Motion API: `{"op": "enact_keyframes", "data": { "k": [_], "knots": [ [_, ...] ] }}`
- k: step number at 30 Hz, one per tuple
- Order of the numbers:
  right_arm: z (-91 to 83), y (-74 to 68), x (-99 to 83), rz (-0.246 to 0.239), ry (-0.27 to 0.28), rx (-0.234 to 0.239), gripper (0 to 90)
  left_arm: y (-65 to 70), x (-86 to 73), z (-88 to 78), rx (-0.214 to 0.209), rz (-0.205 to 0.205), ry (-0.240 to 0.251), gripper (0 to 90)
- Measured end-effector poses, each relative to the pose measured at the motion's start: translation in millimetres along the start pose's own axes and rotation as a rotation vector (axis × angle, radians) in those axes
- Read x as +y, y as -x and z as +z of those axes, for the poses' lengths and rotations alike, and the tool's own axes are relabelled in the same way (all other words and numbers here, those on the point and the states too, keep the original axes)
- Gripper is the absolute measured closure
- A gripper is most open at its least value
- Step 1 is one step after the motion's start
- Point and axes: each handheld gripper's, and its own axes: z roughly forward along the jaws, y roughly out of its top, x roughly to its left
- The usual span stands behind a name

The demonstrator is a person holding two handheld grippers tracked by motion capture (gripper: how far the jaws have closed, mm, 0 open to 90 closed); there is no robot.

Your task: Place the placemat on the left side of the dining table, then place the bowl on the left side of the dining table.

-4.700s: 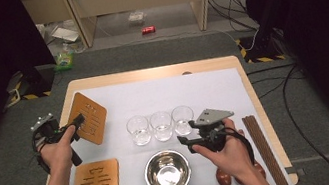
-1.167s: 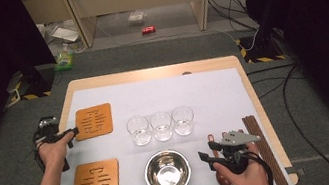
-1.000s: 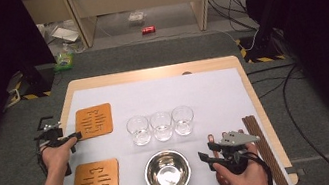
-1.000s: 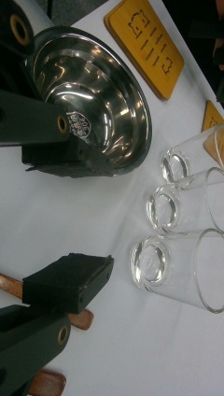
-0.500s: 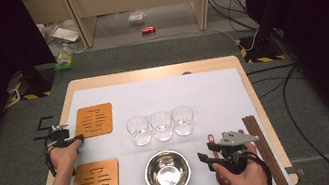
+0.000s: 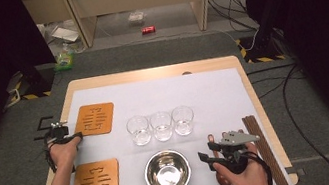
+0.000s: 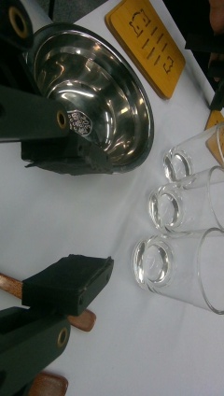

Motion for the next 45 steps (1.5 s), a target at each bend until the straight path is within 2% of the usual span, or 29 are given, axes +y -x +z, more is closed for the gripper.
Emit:
{"op": "enact_keyframes", "data": {
  "k": [4, 9, 12, 16, 21, 29, 35, 45],
  "knots": [
    [-0.6, 0.4, 0.1, 0.000, 0.001, -0.001, 47.7, 0.2, -0.3, -0.3, -0.003, 0.002, 0.000, 85.4],
    [-2.6, 1.1, 0.8, 0.001, 0.009, -0.005, 47.6, 1.7, -1.6, -4.3, -0.007, 0.012, 0.015, 79.2],
    [-2.1, 2.2, 0.6, 0.002, 0.009, -0.007, 47.5, -0.1, -4.2, -7.9, -0.029, -0.005, 0.027, 74.7],
    [-0.8, 3.1, 0.2, 0.006, 0.006, -0.009, 47.3, -3.0, -6.3, -13.5, -0.045, -0.031, 0.048, 63.3],
    [-0.8, 5.7, -0.8, 0.009, 0.004, -0.018, 47.3, -1.8, -7.8, -22.2, -0.075, -0.046, 0.071, 57.1],
    [-2.8, 13.0, -4.3, 0.030, 0.001, -0.032, 47.3, 15.0, -9.1, -38.5, -0.136, -0.036, 0.096, 47.9],
    [-7.9, 15.6, -1.4, 0.032, 0.026, -0.044, 47.4, 26.2, -7.7, -49.2, -0.158, -0.019, 0.106, 43.7],
    [-6.7, 21.4, -3.4, 0.055, 0.022, -0.053, 47.5, 37.7, -13.9, -55.6, -0.189, 0.005, 0.086, 44.8]
  ]
}}
